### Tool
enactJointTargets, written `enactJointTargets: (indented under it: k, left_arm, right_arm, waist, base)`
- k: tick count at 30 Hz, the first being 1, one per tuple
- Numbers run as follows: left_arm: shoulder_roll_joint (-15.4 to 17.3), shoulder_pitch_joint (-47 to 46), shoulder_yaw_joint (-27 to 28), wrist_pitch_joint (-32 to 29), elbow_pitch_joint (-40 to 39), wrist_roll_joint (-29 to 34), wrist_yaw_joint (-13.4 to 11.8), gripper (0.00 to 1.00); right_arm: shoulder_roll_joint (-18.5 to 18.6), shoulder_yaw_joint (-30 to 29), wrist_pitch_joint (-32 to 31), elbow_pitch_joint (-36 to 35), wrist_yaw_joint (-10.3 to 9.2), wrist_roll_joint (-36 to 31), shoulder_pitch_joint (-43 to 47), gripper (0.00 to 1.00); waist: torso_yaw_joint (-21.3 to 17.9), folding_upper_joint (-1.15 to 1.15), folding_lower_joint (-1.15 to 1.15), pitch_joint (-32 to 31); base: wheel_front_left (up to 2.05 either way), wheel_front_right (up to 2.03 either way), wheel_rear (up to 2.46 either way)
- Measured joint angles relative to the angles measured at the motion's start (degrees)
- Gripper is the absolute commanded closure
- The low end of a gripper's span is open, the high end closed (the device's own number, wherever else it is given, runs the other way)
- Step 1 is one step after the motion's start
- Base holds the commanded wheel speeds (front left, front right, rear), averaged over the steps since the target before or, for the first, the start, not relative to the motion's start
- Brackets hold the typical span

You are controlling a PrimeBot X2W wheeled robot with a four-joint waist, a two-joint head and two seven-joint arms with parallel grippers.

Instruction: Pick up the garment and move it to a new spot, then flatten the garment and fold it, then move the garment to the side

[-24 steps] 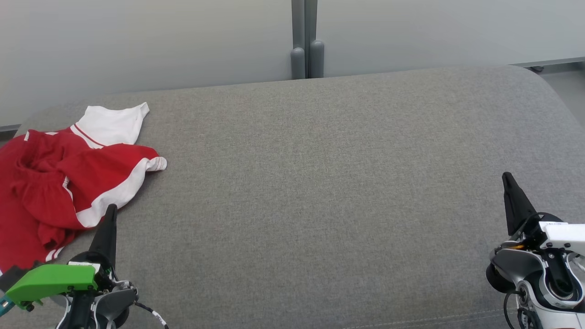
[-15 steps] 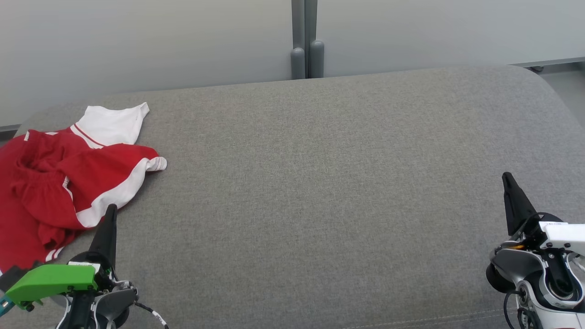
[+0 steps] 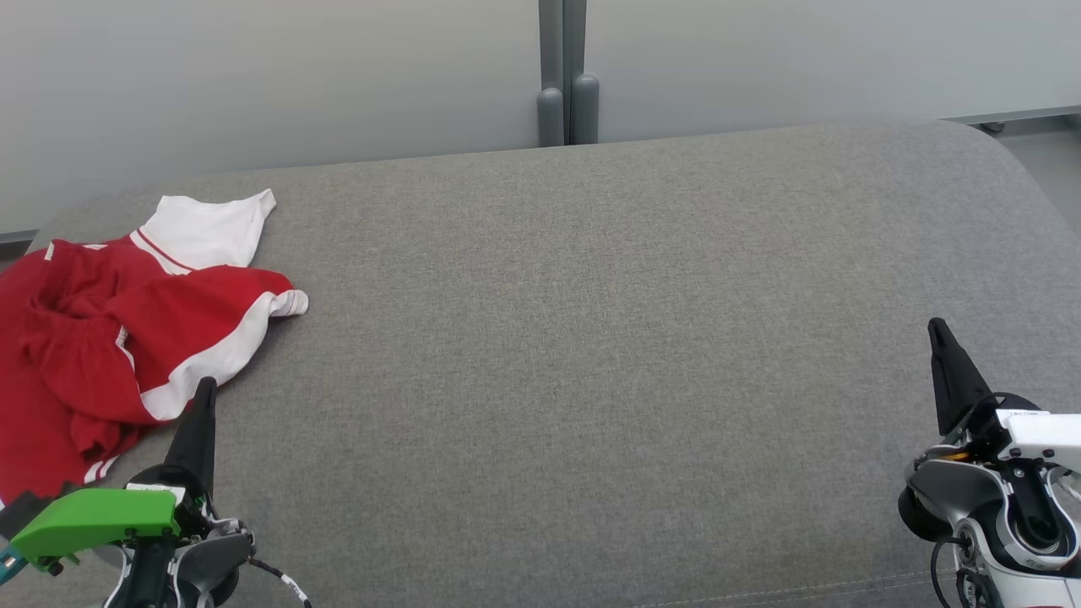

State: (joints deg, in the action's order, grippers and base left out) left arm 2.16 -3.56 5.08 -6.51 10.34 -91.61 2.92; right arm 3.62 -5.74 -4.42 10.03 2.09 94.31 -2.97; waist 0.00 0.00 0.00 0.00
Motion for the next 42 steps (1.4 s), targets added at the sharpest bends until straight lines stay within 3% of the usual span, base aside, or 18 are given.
enactJointTargets:
  k: [27, 28, 42]
  left_arm:
    - [-0.29, 0.63, 0.0, 0.0, 1.13, 0.01, 0.01, 1.0]
    - [-0.57, 1.27, -0.01, 0.0, 1.87, 0.01, 0.01, 0.0]
    - [-1.33, 3.3, -0.71, 1.77, 2.61, 0.67, 0.1, 0.0]
  right_arm:
    - [-0.33, 0.12, 0.01, 1.08, -0.15, 0.01, 0.64, 1.0]
    - [-0.58, 0.24, 0.01, 1.7, -0.19, 0.01, 1.32, 0.0]
    - [-1.62, 1.85, 1.37, 1.99, -0.08, -1.14, 3.43, 0.0]
  waist:
    - [0.0, 0.0, 0.0, 0.0]
    - [0.0, 0.0, 0.0, 0.0]
    - [0.07, 0.0, 0.0, 0.05]
  base:
    - [0.0, 0.0, 0.0]
    - [0.0, 0.0, 0.0]
    - [0.0, 0.0, 0.0]
